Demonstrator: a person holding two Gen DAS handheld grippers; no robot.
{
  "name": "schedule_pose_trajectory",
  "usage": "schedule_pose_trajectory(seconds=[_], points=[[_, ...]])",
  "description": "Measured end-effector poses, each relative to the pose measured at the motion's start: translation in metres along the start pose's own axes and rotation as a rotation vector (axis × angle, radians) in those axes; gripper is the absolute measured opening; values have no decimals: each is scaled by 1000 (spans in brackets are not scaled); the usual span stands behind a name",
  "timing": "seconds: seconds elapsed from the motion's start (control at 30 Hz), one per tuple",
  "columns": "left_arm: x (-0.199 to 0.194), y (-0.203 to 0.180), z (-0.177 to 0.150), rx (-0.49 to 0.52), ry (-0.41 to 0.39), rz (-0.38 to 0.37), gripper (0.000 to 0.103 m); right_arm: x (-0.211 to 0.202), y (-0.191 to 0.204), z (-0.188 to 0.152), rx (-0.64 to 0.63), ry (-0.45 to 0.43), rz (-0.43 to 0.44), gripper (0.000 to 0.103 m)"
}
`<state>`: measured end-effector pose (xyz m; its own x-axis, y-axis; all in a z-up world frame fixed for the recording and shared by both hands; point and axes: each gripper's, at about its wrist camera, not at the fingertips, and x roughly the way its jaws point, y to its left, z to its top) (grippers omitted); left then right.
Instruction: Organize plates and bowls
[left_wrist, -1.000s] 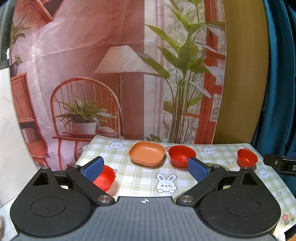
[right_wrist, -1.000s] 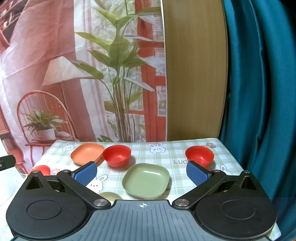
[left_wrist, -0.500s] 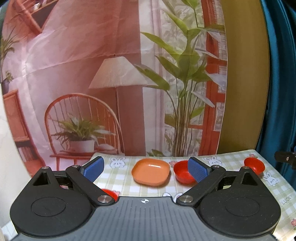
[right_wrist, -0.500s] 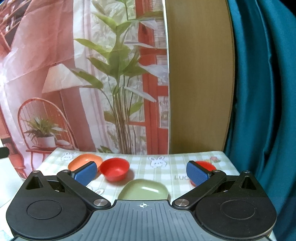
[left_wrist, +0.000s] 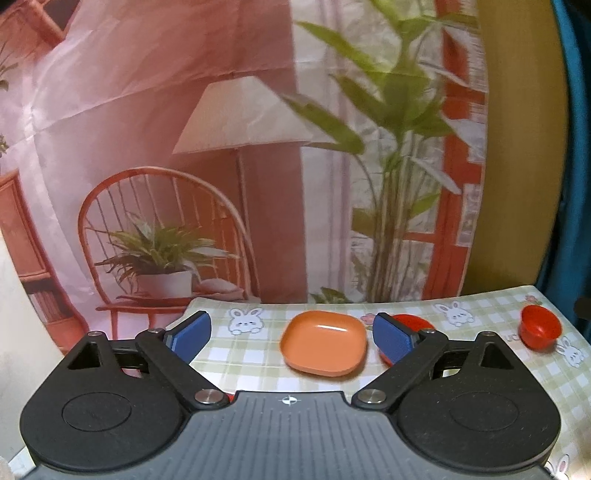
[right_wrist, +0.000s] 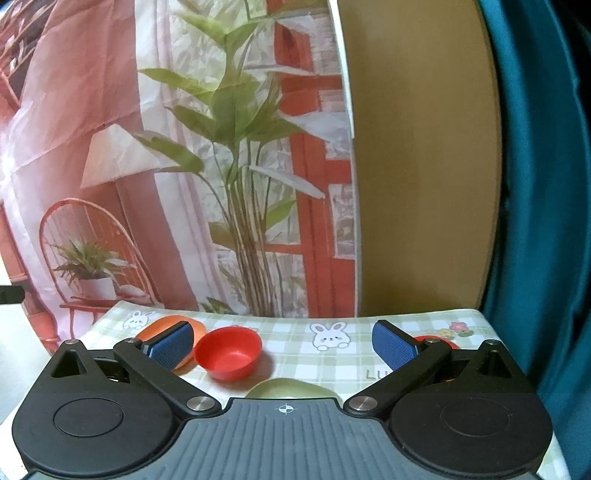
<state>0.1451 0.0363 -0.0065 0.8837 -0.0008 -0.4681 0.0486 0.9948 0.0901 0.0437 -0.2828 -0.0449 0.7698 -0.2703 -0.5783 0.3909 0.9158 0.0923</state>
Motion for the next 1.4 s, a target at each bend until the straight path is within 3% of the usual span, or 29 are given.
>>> schedule_pose_trajectory(seconds=[0.2, 0.37, 0.57, 0.73, 0.9, 1.03, 1.17, 1.27, 1.4], points=[[18, 20, 10, -16, 21, 23, 95, 25, 2, 4, -22, 22, 1, 103], [29, 5, 20, -30, 12, 13, 94, 38, -4, 6, -35, 21, -27, 103], [26, -36, 41, -46, -30, -86, 94, 40, -32, 10, -13, 19, -54, 103], [26, -84, 60, -20, -56, -166, 94, 43, -63, 14, 3, 51, -112, 103], [56, -145, 59, 13, 1, -251, 94, 51, -94, 9, 20, 72, -174, 103], [87, -197, 48, 58, 43, -256, 94, 61, -118, 0, 2, 72, -204, 103], [121, -244, 41, 107, 89, -339, 94, 76, -147, -14, 9, 95, -245, 99], [141, -278, 33, 149, 91, -380, 94, 89, -171, -25, 52, 123, -262, 93], [180, -322, 16, 167, 143, -438, 94, 109, -194, -42, 71, 154, -296, 72]])
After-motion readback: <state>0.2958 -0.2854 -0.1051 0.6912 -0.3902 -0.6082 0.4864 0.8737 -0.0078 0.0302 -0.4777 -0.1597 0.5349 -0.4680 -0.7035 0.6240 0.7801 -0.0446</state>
